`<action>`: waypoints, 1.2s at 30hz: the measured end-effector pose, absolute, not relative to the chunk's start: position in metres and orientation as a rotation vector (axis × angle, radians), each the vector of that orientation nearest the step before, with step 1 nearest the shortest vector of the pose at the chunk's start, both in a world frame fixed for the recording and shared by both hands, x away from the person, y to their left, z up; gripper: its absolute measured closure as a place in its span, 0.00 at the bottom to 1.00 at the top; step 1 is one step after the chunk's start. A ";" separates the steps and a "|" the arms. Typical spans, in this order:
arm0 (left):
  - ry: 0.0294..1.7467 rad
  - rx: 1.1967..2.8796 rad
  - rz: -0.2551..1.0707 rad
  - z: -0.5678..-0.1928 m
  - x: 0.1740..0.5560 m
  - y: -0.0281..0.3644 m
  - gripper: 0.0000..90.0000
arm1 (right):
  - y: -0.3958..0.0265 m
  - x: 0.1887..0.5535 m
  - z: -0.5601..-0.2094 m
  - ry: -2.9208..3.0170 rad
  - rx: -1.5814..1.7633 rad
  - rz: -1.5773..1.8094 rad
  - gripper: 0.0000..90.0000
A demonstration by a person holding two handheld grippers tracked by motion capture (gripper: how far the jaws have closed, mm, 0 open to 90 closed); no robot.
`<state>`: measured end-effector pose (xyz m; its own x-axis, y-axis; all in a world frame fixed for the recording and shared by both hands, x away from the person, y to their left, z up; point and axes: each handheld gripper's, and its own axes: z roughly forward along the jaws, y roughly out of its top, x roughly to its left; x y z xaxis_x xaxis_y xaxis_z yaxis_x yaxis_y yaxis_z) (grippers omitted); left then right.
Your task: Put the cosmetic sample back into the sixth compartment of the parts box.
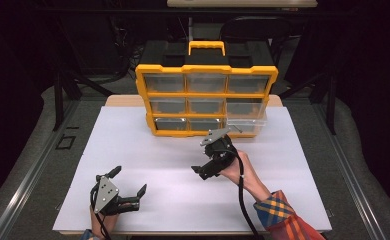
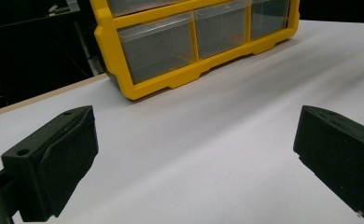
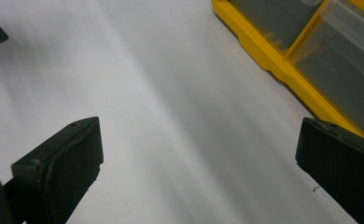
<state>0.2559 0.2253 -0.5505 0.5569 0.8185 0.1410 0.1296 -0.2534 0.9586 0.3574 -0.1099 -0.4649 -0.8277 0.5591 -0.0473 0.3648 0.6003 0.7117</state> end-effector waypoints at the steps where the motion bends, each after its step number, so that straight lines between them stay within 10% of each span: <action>1: 0.796 1.723 0.805 -0.551 0.256 0.225 0.00 | -0.112 0.356 -0.468 2.559 0.761 1.056 0.00; 36: 0.788 1.730 0.799 -0.551 0.256 0.224 0.00 | -0.195 0.316 -0.514 2.350 0.876 1.178 0.01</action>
